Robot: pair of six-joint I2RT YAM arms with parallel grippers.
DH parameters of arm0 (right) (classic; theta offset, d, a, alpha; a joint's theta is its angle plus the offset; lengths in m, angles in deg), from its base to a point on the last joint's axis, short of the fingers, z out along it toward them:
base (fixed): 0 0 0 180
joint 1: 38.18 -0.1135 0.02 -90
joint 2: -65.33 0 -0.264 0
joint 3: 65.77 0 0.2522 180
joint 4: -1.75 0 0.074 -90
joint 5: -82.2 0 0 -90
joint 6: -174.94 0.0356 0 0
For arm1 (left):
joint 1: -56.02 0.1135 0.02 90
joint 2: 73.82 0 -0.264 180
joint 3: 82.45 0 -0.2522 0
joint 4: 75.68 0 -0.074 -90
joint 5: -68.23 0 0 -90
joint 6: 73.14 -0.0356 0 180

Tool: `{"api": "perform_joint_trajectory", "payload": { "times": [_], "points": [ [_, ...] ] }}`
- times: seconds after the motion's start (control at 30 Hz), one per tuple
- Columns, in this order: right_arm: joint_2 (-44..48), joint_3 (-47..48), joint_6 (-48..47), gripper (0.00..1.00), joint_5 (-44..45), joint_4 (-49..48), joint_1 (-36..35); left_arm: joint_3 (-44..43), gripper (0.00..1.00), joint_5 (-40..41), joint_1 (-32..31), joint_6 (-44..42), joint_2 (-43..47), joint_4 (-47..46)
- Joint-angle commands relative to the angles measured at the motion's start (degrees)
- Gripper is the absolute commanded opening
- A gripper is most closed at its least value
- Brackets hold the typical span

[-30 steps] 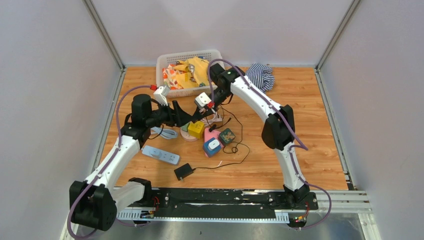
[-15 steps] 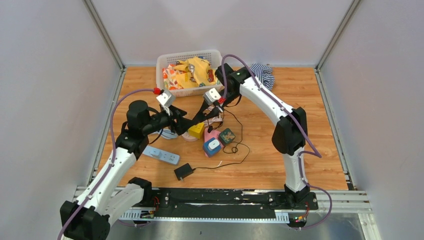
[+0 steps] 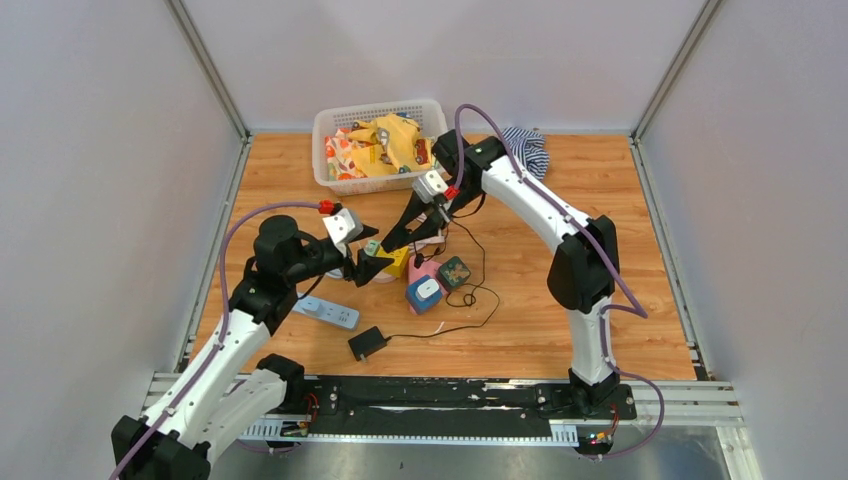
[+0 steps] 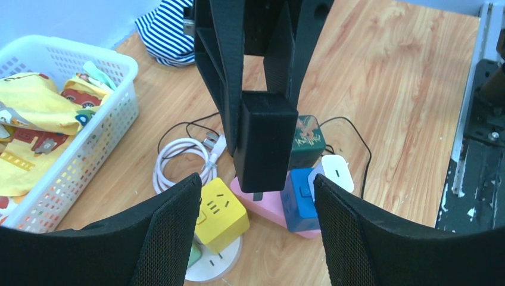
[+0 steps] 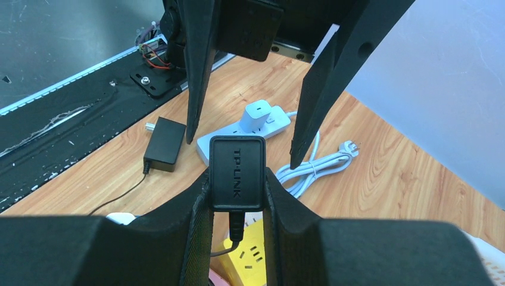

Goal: Insert the plug
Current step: Adjust the plug.

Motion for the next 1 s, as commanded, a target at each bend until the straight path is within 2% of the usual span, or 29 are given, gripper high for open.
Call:
{"api": "perform_joint_trajectory", "payload": {
  "times": [0.0, 0.17, 0.5, 0.67, 0.87, 0.97],
  "points": [
    [2.67, -1.62, 0.62, 0.00, -4.18, 0.42, 0.23, 0.61, 0.70, 0.62, -1.08, -4.73, -0.41, -0.79],
    [3.23, -2.63, 0.32, 0.00, -4.42, 0.50, 0.30, -0.69, 0.63, 2.01, -2.13, -5.91, -1.68, -0.82],
    [3.03, -3.28, -0.04, 0.00, -5.25, 0.51, 0.30, -2.48, 0.60, 3.03, -5.29, -9.00, -4.17, -0.93],
    [2.98, -3.10, 0.22, 0.00, -5.19, 0.51, 0.30, -3.57, 0.56, 3.23, -6.09, -10.51, -4.62, -0.88],
    [3.21, -3.19, 0.66, 0.00, -4.61, 0.51, 0.30, -3.68, 0.36, 3.23, -6.38, -10.93, -5.50, -0.92],
    [3.13, -3.25, 0.84, 0.00, -4.65, 0.51, 0.27, -3.76, 0.23, 2.64, -6.47, -10.61, -5.83, -0.86]
  ]
}}
